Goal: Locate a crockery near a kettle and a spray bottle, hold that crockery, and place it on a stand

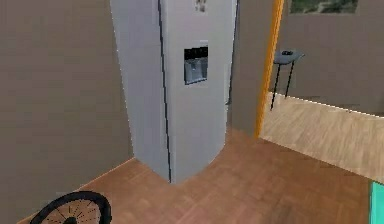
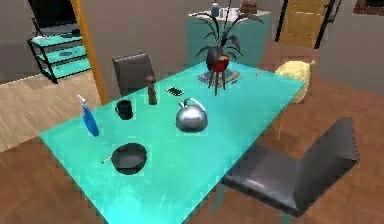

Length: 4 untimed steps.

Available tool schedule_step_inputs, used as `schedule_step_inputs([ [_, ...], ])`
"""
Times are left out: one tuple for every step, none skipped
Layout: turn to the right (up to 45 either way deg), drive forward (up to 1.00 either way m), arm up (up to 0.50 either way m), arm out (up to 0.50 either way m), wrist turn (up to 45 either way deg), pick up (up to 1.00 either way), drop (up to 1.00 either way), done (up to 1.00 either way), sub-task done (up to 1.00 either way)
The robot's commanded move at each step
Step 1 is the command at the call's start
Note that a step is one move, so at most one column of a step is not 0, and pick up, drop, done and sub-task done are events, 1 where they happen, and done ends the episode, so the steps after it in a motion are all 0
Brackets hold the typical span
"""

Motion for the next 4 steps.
schedule_step_inputs([
  [0.0, 0.4, 0.0, 0.0, 0.0, 0.0, 0.0, 0.0, 0.0],
  [45.0, 0.0, 0.0, 0.0, 0.0, 0.0, 0.0, 0.0, 0.0],
  [-27.0, 0.0, 0.0, 0.0, 0.0, 0.0, 0.0, 0.0, 0.0],
  [0.0, 0.0, 0.5, 0.0, 0.0, 0.0, 0.0, 0.0, 0.0],
])
